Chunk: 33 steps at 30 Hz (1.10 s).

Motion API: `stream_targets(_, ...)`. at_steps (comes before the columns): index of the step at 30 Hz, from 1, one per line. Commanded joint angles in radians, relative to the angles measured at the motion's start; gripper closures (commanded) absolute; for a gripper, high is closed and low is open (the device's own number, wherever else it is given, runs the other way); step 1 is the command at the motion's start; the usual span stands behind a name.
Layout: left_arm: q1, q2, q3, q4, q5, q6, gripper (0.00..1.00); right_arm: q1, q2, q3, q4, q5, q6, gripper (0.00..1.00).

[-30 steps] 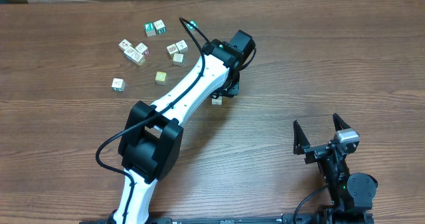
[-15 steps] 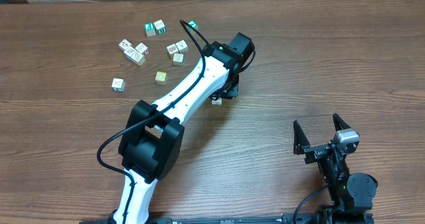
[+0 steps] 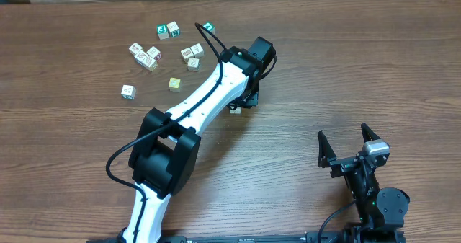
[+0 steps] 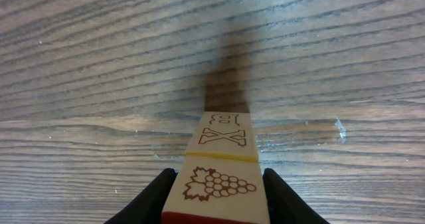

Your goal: Form a tower

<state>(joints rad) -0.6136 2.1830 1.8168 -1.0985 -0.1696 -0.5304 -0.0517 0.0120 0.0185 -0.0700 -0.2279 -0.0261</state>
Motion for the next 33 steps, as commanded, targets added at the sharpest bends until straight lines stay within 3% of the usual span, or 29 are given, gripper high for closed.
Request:
stream_targets(1, 0.003, 0.021, -0.014, 0.004, -0.013, -0.024, 0.67, 0.004, -0.009, -0.010, 0.005, 0.010, 0.002, 0.00)
stream_targets(9, 0.003, 0.021, -0.014, 0.003, -0.013, -0.024, 0.71, 0.004, -0.009, -0.011, 0.005, 0.010, 0.002, 0.00)
stream_targets(19, 0.000, 0.021, -0.014, 0.004, -0.013, -0.024, 0.60, 0.004, -0.009, -0.010, 0.005, 0.010, 0.002, 0.00)
stream_targets(33, 0.018, 0.020, 0.064, -0.050, -0.013, -0.023, 0.63, 0.004, -0.009, -0.010, 0.005, 0.010, 0.002, 0.00)
